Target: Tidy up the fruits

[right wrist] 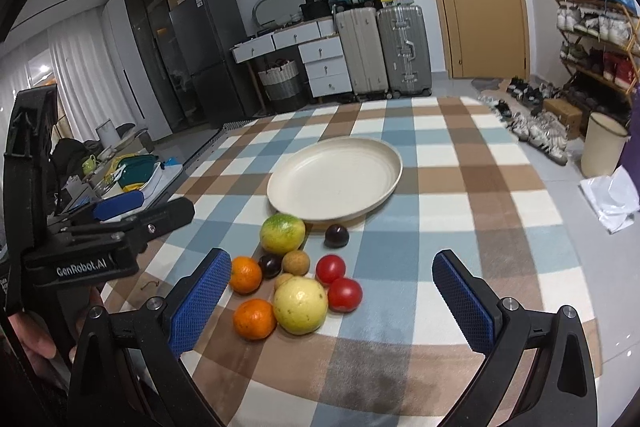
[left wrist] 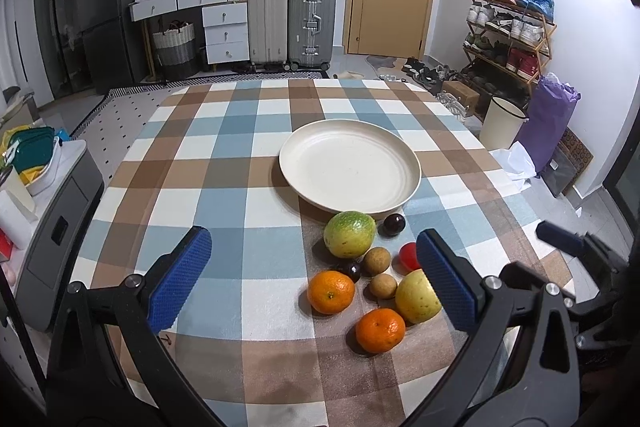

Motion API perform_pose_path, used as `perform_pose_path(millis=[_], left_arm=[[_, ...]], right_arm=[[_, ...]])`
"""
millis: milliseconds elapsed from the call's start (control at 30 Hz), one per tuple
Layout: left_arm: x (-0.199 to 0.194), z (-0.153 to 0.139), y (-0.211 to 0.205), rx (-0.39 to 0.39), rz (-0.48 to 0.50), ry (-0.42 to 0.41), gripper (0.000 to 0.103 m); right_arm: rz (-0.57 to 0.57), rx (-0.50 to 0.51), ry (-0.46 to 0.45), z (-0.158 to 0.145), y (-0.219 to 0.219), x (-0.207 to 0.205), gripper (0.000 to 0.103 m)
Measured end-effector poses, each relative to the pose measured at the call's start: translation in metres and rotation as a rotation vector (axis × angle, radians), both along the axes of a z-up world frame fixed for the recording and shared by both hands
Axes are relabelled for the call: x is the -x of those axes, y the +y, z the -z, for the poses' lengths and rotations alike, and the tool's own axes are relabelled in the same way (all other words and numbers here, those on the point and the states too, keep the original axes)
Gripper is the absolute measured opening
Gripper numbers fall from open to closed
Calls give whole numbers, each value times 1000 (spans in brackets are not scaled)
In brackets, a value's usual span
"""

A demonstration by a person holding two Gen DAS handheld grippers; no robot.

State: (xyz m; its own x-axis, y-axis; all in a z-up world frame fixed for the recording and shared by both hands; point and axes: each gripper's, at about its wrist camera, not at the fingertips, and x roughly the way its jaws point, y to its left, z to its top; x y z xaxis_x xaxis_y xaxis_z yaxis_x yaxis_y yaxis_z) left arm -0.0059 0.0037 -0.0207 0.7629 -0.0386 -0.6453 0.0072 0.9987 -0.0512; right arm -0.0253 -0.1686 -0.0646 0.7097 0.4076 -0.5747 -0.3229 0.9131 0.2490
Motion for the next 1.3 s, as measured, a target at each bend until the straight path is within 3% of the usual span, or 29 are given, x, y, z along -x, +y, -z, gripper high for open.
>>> perform_pose_path(millis=[400, 833, 1200, 1300], left_arm=[[-7, 21, 25, 24, -22, 35, 102], [-26, 41, 40, 40, -35, 80, 102], [-32, 48, 48, 47, -42, 102, 102], [-32, 49, 49, 48, -45, 104, 102]], right_arm=[[-49, -34, 119, 46, 14, -12, 103], [-84, -125, 242, 77, 18, -32, 95], [-104, -184, 295, 87, 23, -40, 82], [-103, -198, 306, 89, 21, -43, 73]])
